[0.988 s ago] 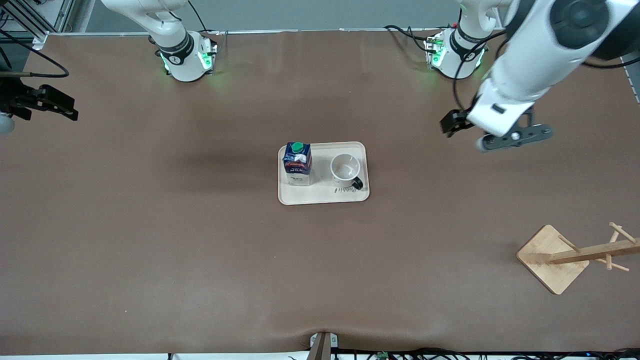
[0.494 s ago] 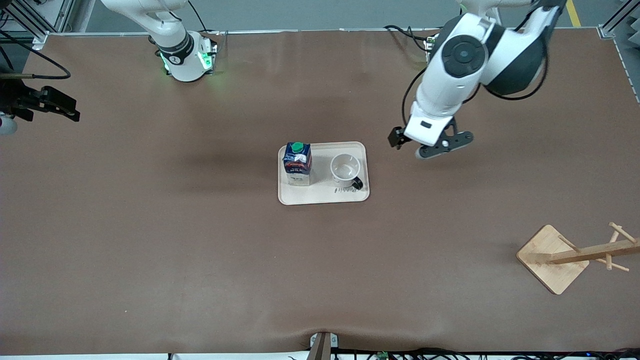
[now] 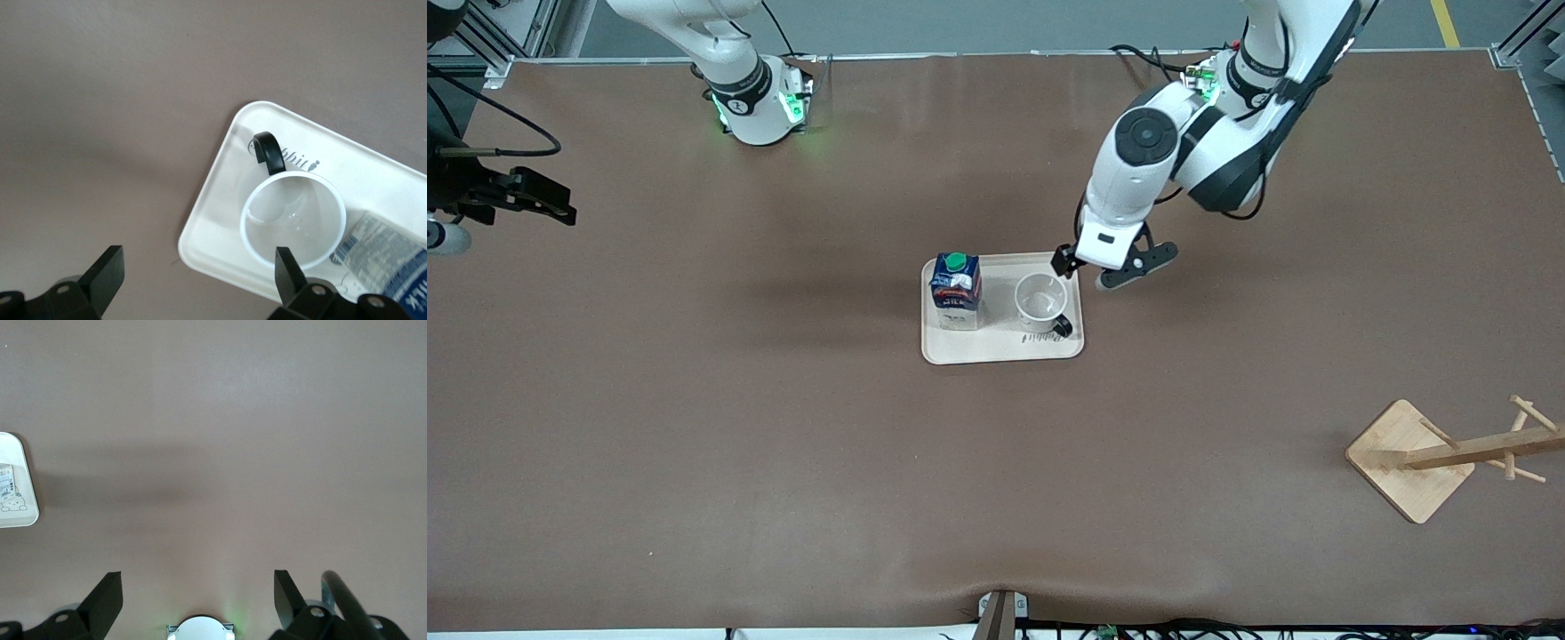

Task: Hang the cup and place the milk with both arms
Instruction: 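Move the left gripper toward the white mug on the tray, then grasp the mug rim with the left gripper while the right gripper reaches the milk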

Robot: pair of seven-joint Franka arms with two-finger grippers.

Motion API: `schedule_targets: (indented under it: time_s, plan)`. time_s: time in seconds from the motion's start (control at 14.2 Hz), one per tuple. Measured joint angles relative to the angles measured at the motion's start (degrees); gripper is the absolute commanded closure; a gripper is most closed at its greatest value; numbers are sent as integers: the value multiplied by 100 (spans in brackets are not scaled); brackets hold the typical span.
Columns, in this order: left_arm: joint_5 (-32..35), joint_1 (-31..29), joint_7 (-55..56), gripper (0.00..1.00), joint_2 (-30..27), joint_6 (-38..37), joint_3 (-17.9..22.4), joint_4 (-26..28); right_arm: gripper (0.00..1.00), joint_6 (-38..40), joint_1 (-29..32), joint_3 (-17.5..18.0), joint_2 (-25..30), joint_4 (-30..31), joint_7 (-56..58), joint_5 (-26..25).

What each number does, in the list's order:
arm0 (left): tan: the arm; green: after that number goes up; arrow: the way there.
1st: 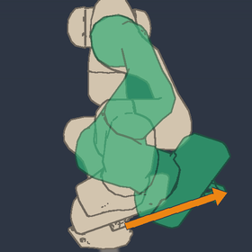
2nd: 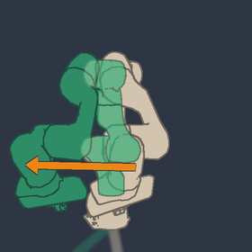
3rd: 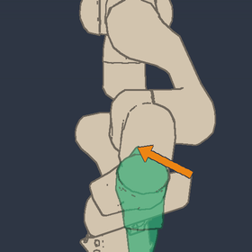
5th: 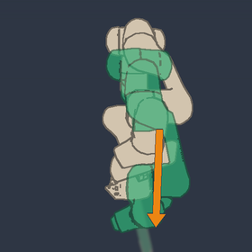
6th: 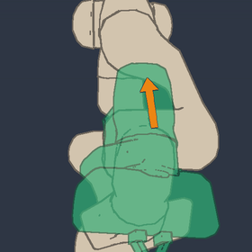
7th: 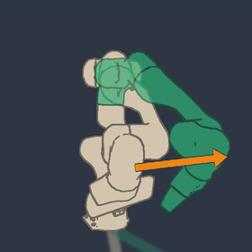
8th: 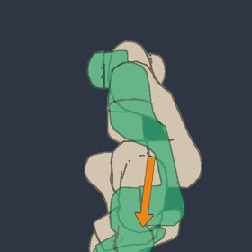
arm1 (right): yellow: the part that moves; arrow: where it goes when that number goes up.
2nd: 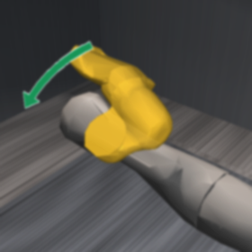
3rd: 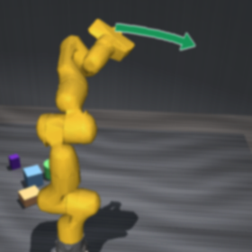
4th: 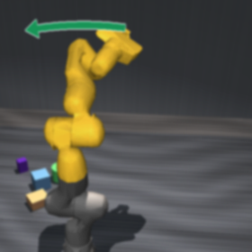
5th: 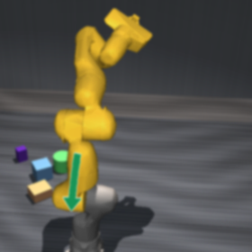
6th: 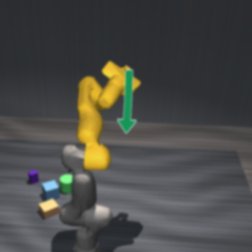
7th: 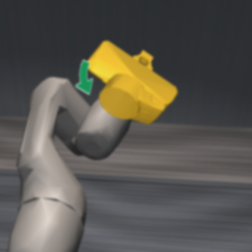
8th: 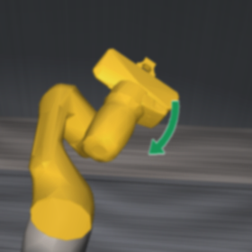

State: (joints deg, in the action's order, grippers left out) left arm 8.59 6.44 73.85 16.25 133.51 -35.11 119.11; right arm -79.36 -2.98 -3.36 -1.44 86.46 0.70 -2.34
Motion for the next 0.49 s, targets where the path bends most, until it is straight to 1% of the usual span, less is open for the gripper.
schedule_targets:
  time_s: [0.14, 0.28, 0.35, 0.42, 0.49]
  plan:
    - [535, 96, 663, 19, 464, 399, 1, -5, 0, 6, 0, -1, -121, 2, 0, -11]
    - [1038, 132, 1217, 29, 904, 730, 0, -38, 0, -8, 2, -7, -367, 9, 0, -44]
    - [1265, 166, 1481, 35, 1107, 878, 0, -69, 0, -23, 7, -10, -576, 20, 0, -89]
    - [1479, 204, 1720, 44, 1285, 972, 0, -109, 0, -59, 15, -12, -834, 25, 6, -171]
    - [1678, 236, 1949, 57, 1440, 1020, 1, -165, 0, -160, 27, -14, -1100, 22, 30, -264]
